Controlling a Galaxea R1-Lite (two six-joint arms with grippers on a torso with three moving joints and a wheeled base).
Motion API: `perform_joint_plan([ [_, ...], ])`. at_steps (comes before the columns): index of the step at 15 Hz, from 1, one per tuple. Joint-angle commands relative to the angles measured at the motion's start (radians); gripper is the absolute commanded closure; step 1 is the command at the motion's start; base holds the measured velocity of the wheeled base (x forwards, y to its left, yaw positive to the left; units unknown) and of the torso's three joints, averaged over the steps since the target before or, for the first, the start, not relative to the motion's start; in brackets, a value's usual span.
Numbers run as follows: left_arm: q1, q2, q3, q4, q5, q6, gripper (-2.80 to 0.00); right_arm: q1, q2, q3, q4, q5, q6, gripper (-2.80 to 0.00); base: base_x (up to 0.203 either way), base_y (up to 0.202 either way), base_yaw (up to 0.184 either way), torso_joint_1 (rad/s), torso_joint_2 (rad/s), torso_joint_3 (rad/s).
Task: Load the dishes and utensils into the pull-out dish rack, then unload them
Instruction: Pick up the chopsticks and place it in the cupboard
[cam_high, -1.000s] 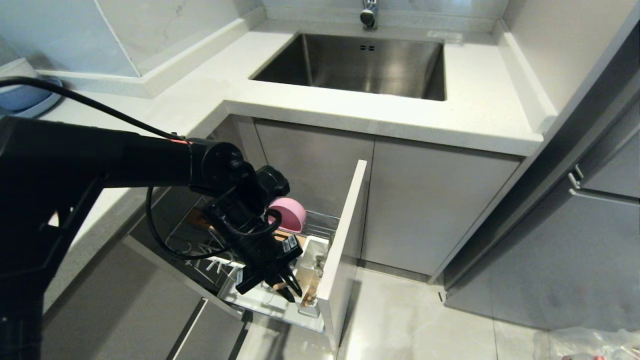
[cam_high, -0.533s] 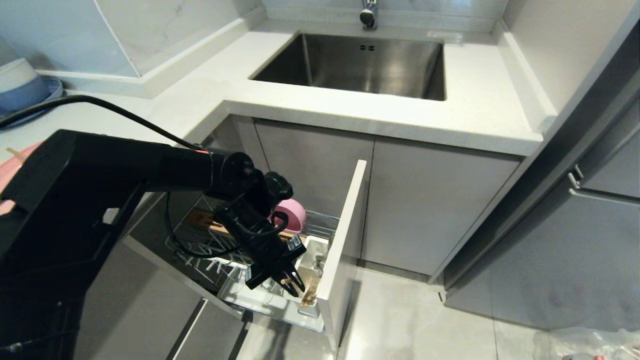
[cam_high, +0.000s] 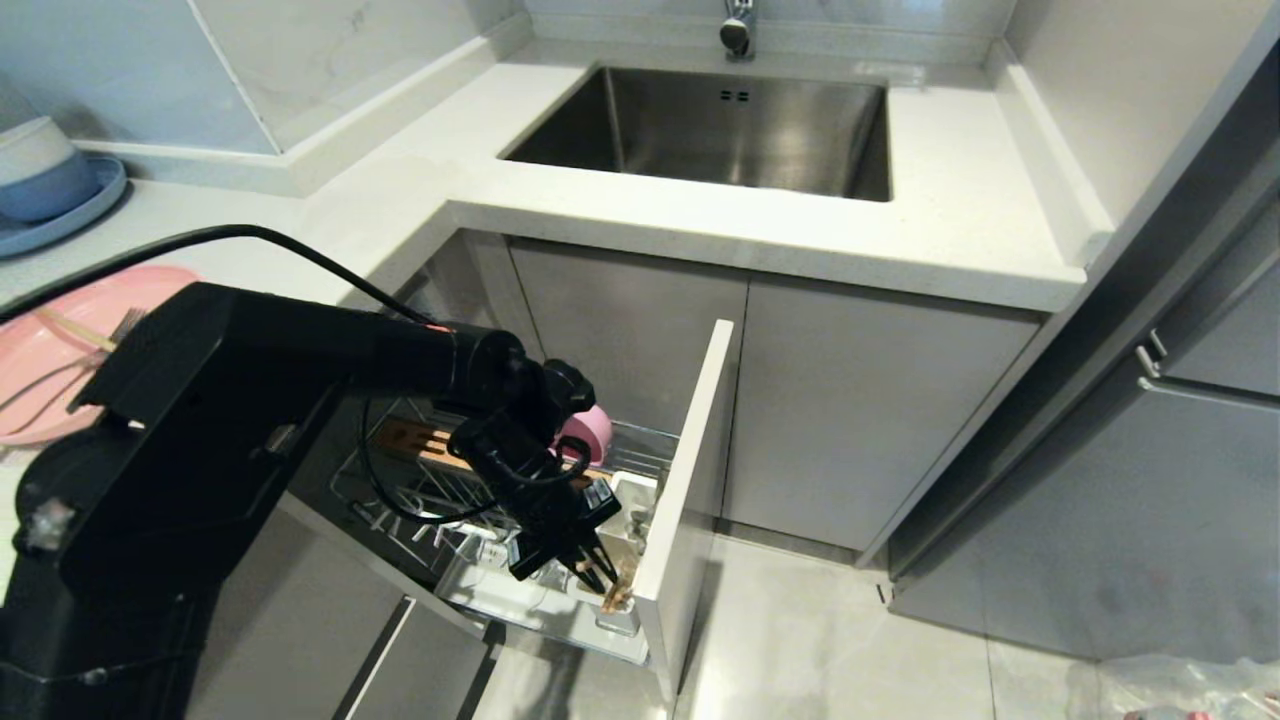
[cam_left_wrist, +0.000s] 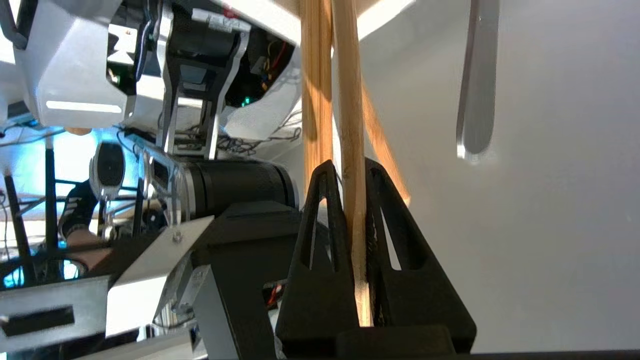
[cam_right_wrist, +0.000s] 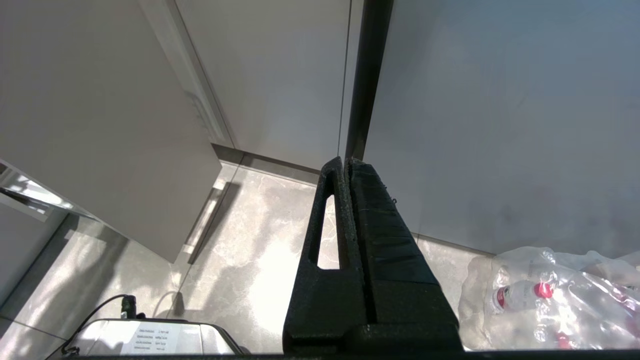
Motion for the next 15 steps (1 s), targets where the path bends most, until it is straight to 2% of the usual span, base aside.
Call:
perform_joint_plan([
  [1, 0.0, 0.017, 0.0, -0.002, 0.001, -0.004, 0.0, 0.0, 0.0, 0.0, 0.0, 0.001, 0.001, 0.0, 0.0, 0.0, 0.0, 0.0, 0.0, 0.0],
  [12, 0.002, 0.067, -0.03, -0.033, 0.002, -0.004, 0.0, 0.0, 0.0, 0.0, 0.0, 0.001, 0.001, 0.0, 0.0, 0.0, 0.0, 0.0, 0.0, 0.0],
  [15, 0.004, 0.056, -0.039, -0.029, 0.025, -0.007, 0.0, 0.0, 0.0, 0.0, 0.0, 0.001, -0.001, 0.0, 0.0, 0.0, 0.0, 0.0, 0.0, 0.0],
])
